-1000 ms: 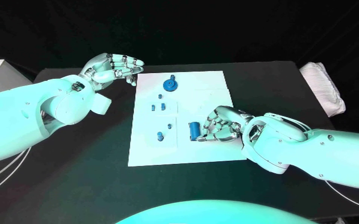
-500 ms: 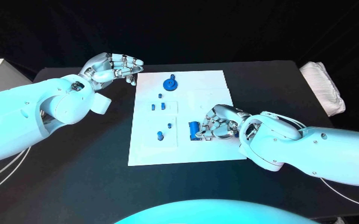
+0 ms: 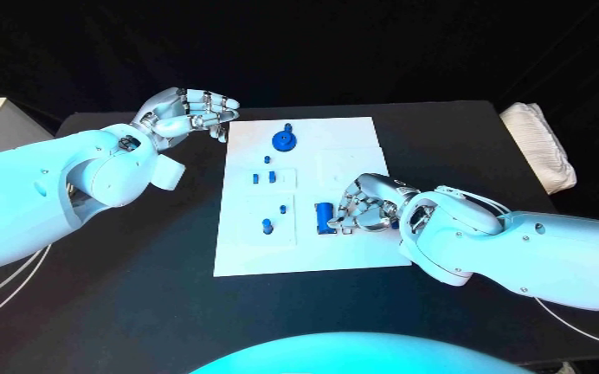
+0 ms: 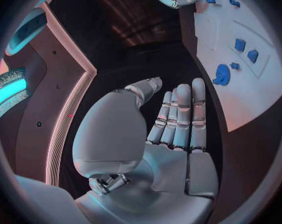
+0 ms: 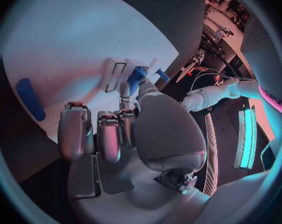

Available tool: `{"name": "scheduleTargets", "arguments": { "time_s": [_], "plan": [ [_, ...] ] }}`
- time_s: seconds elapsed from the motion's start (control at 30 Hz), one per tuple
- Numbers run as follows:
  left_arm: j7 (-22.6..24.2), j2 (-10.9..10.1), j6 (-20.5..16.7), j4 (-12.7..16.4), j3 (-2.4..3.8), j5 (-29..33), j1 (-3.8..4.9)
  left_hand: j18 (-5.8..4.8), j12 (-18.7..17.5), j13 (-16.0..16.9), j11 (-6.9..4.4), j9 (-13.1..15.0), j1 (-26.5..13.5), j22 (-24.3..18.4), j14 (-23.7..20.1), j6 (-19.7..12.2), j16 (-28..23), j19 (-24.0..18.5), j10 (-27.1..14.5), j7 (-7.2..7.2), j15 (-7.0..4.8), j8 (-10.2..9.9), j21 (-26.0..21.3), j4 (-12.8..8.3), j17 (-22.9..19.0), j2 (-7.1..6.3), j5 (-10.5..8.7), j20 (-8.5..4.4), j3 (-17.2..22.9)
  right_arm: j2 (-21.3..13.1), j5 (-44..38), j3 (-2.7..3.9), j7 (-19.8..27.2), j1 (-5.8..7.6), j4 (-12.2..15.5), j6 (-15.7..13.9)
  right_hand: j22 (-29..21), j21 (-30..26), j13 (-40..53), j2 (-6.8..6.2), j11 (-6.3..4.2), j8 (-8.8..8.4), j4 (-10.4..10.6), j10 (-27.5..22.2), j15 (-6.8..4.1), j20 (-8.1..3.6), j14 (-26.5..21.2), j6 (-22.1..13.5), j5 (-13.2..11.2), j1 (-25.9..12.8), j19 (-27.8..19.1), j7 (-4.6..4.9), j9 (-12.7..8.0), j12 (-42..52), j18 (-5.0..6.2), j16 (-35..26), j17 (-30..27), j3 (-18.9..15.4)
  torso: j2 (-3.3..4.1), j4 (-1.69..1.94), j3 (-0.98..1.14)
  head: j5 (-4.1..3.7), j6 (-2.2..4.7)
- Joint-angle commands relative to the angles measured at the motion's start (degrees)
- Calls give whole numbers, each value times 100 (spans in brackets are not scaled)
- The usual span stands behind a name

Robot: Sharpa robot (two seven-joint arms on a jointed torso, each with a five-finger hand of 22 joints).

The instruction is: Assemble the parts on the task board

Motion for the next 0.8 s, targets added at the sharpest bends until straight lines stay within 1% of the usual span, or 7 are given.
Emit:
{"name": "scheduleTargets", "arguments": {
  "time_s": [0.03,0.2,0.3,0.4,0.6,0.67,0.8],
  "plan": [
    [23,0,95,8,3,29,2,81,37,8,-11,-6,-35,-9,-4,-28,22,12,-42,21,14,24,-27,39,-5,15,20,42,-1,-102,183,0,312,-8,64,-339,410,-84,1107,-87,5,-6,18,327,-23,-21,586,-13,53,-74,153,20,-23,-101,-57,-22,1419,-20,-2,2,-1,-11,18],
    [29,-7,92,9,3,29,2,81,37,8,-11,-6,-35,-9,-4,-28,22,12,-42,21,14,24,-27,39,-5,15,20,42,-1,-411,387,6,611,31,213,-631,380,-146,1109,-176,108,-209,2,315,54,27,583,-324,105,-23,132,148,-109,-112,-51,-30,1402,13,-6,-3,-3,-35,23],
    [39,-13,86,17,3,37,2,81,43,8,-11,-5,-37,-11,-6,-25,24,14,-46,21,15,30,-30,43,-6,14,19,42,-2,-695,465,9,696,123,263,-661,372,-168,1101,-232,150,-284,-2,302,91,57,581,-404,87,40,126,194,-137,-135,-48,-34,1395,31,-11,-6,-7,-71,30],
    [53,-19,80,40,3,69,2,81,45,9,-10,-5,-40,-12,-6,-24,24,14,-47,21,15,32,-32,45,-6,12,18,43,-4,-983,425,9,699,177,245,-585,359,-194,1085,-276,173,-330,-3,285,112,77,579,-442,53,82,118,219,-153,-170,-43,-38,1387,36,-7,-3,-14,-128,41],
    [67,-39,74,76,2,102,1,81,50,10,-10,-6,-46,-15,-7,-24,26,15,-49,21,16,35,-35,51,-7,7,17,44,-8,-1361,96,1,591,189,119,-421,328,-246,1054,-343,195,-371,3,255,132,96,572,-464,-13,106,101,241,-166,-234,-32,-52,1359,21,8,-23,8,-165,54],
    [69,-43,75,77,2,106,0,81,50,10,-10,-6,-46,-15,-7,-24,26,15,-49,21,16,35,-35,51,-7,7,17,44,-8,-1439,-68,-4,532,170,107,-386,324,-254,1051,-352,196,-374,4,251,134,98,572,-464,-18,107,98,242,-167,-241,-31,-52,1360,18,5,-31,17,-169,50],
    [72,-43,81,78,1,109,-2,81,55,10,-10,-6,-52,-18,-8,-25,28,16,-51,20,17,38,-39,56,-8,3,15,45,-12,-1512,-308,-13,406,130,112,-352,327,-254,1045,-392,200,-379,9,244,139,106,570,-451,-31,109,98,244,-167,-256,-31,-56,1353,2,-1,-37,24,-179,50]
  ]
}}
